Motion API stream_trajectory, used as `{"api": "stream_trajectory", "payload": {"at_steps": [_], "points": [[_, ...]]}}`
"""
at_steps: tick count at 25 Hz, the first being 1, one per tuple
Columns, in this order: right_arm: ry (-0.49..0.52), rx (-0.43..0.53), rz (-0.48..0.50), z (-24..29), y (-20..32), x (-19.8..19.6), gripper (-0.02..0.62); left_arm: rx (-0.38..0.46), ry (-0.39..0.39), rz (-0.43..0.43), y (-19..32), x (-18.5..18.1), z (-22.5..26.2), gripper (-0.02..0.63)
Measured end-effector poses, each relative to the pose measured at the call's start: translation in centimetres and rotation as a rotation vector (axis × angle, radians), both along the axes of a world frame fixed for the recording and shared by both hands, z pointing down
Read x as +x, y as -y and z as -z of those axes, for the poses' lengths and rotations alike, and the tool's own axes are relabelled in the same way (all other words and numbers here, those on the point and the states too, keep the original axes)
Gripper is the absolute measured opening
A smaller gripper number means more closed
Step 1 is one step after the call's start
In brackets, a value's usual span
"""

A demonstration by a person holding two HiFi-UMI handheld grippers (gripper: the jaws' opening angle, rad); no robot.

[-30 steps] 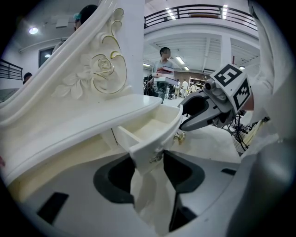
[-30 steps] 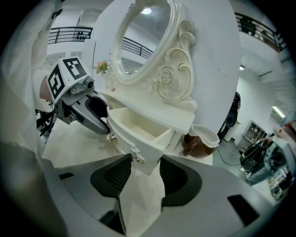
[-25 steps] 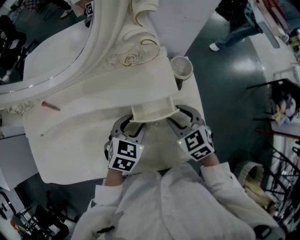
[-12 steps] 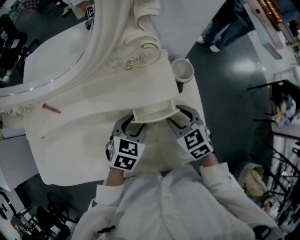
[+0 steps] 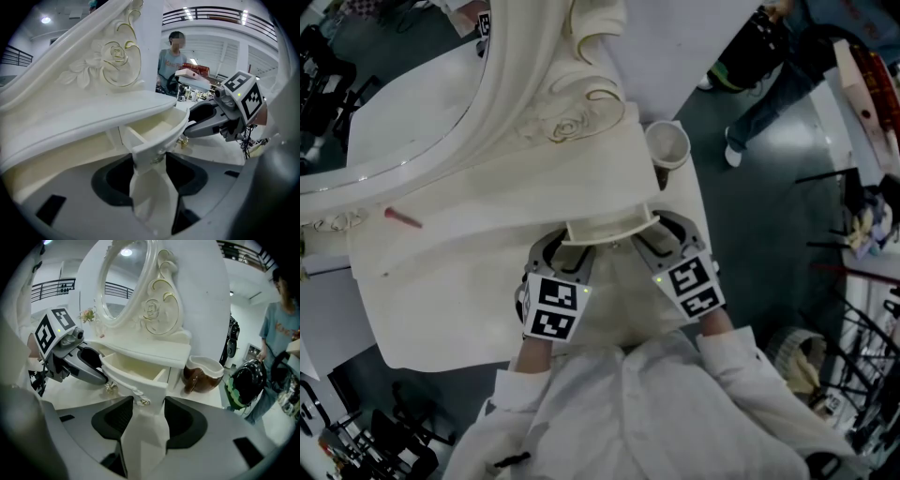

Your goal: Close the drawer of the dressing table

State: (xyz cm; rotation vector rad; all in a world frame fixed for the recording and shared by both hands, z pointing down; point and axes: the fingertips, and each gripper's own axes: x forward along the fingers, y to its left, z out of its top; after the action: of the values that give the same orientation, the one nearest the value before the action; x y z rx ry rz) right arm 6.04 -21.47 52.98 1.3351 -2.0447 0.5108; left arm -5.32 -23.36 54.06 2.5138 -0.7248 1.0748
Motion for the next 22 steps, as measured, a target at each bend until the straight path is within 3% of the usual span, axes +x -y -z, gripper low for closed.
{"api": "stream_trajectory", "payload": {"at_steps": [22], "points": [[0.129, -0.028, -0.19, -0.9, 1.1, 1.4, 0.195, -0.056, -0.048, 0.08, 1.6, 0.1, -0.2, 0.212]]}}
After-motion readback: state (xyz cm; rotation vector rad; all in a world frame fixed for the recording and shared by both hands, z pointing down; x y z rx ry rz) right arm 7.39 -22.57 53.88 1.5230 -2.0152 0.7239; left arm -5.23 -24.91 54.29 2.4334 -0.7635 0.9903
